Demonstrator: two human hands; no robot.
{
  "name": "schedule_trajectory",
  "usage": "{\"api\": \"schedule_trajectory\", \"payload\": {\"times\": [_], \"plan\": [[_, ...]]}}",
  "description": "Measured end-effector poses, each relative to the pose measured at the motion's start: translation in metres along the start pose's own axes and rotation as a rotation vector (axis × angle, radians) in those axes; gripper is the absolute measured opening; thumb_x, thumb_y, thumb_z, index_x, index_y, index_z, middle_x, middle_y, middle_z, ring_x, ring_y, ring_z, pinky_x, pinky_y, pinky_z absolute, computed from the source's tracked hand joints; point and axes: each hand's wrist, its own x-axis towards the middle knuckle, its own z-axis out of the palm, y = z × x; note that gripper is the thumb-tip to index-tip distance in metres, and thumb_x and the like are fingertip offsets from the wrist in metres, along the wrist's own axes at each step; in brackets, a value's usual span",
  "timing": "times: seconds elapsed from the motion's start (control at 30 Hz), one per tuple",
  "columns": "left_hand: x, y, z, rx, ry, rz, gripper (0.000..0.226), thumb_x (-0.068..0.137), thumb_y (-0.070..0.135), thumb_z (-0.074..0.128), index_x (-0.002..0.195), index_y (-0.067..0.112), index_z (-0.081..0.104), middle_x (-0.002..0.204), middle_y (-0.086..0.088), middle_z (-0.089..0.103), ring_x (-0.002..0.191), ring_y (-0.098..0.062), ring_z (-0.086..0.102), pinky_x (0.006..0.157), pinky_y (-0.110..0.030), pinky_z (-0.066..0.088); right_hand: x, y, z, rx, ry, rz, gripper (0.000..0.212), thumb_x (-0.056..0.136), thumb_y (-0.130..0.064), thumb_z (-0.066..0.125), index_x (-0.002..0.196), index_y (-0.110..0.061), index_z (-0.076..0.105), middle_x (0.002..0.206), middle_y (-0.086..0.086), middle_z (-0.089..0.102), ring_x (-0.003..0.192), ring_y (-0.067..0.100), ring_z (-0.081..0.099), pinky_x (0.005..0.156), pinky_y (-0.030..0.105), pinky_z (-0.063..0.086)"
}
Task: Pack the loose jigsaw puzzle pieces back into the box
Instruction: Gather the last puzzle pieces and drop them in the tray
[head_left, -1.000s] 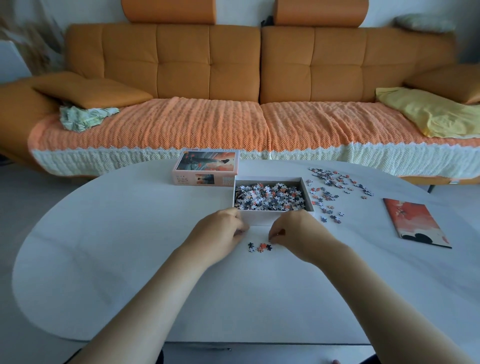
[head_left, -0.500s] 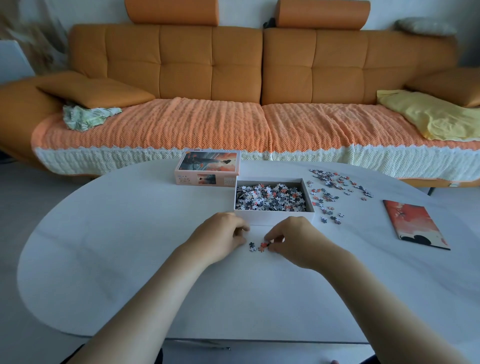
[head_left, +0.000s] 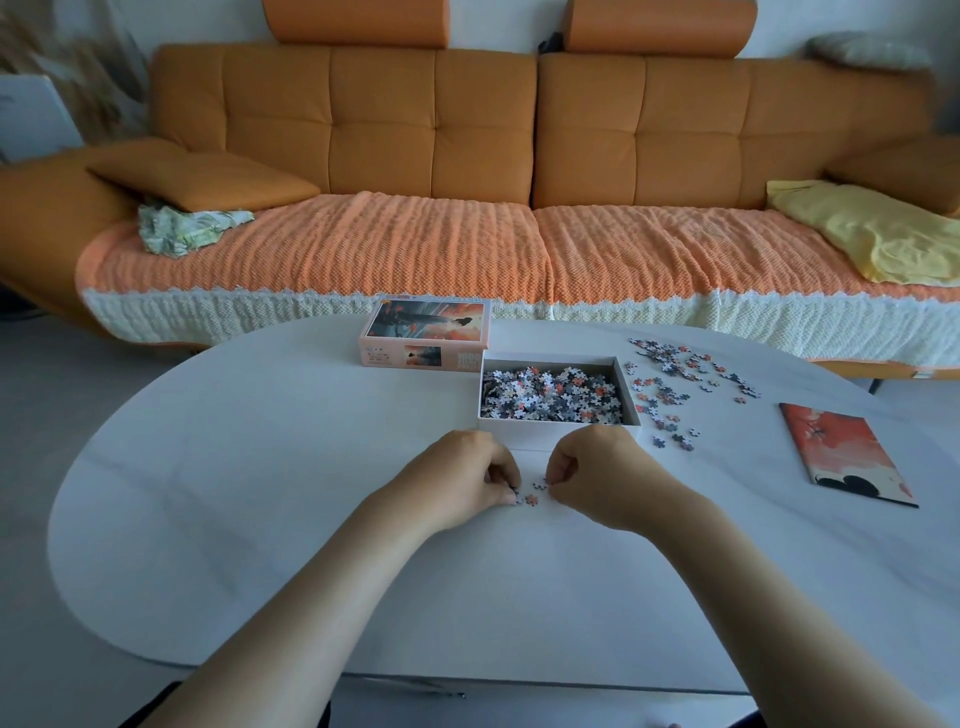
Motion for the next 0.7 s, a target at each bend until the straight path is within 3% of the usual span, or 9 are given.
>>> {"api": "schedule_trajectory", "payload": {"times": [0.1, 0.2, 0.27, 0.37, 0.57, 0.7], "plan": [[-0.001, 0.0, 0.0, -0.039, -0.009, 0.0, 0.008, 0.081, 0.021, 0.076, 0.083, 0.026, 0.069, 0.089, 0.007, 0.063, 0.075, -0.001, 0.055, 0.063, -0.012, 0.04, 0.0, 0.001, -0.001, 0.03, -0.004, 0.009, 0.01, 0.078, -0.015, 0.072, 0.076, -0.024, 0.074, 0.074, -0.016, 0.065, 0.071, 0.004, 0.062, 0.064, 0.02, 0.053], [-0.002, 0.0, 0.0, -0.063, -0.01, -0.009, 0.01, 0.081, 0.021, 0.076, 0.08, 0.027, 0.069, 0.085, 0.009, 0.065, 0.074, -0.001, 0.058, 0.061, -0.014, 0.041, 0.0, 0.001, 0.0, 0.028, 0.001, 0.012, 0.013, 0.083, -0.021, 0.073, 0.094, -0.026, 0.076, 0.089, -0.009, 0.07, 0.079, 0.009, 0.064, 0.069, 0.019, 0.05], [-0.002, 0.0, 0.0, -0.074, -0.013, -0.005, 0.008, 0.081, 0.021, 0.076, 0.081, 0.026, 0.07, 0.084, 0.01, 0.066, 0.074, 0.0, 0.058, 0.06, -0.012, 0.041, 0.001, 0.0, 0.003, 0.01, -0.019, 0.004, 0.017, 0.085, -0.024, 0.071, 0.101, -0.029, 0.076, 0.094, -0.005, 0.072, 0.085, 0.013, 0.065, 0.079, 0.028, 0.054], [-0.003, 0.0, -0.001, -0.067, -0.023, 0.01, 0.006, 0.082, 0.021, 0.075, 0.085, 0.026, 0.071, 0.085, 0.011, 0.067, 0.075, 0.001, 0.059, 0.062, -0.012, 0.043, 0.003, -0.003, 0.008, -0.067, -0.037, -0.037, 0.014, 0.084, -0.024, 0.068, 0.092, -0.031, 0.077, 0.09, -0.008, 0.071, 0.084, 0.013, 0.064, 0.077, 0.033, 0.055], [-0.002, -0.001, 0.0, -0.101, -0.079, -0.003, 0.012, 0.086, 0.023, 0.071, 0.096, 0.03, 0.072, 0.089, 0.014, 0.065, 0.079, 0.001, 0.059, 0.07, -0.017, 0.048, 0.004, -0.002, 0.002, -0.036, -0.017, -0.079, 0.008, 0.08, -0.016, 0.071, 0.08, -0.024, 0.072, 0.076, -0.014, 0.063, 0.072, 0.004, 0.059, 0.066, 0.02, 0.05], [0.001, 0.0, -0.008, -0.1, -0.152, -0.026, 0.011, 0.086, 0.023, 0.071, 0.094, 0.028, 0.075, 0.086, 0.015, 0.065, 0.076, 0.0, 0.058, 0.065, -0.016, 0.044, 0.01, -0.002, -0.009, 0.11, 0.21, -0.09, 0.01, 0.08, -0.02, 0.073, 0.075, -0.028, 0.069, 0.074, -0.016, 0.066, 0.067, 0.0, 0.058, 0.063, 0.021, 0.047]]}}
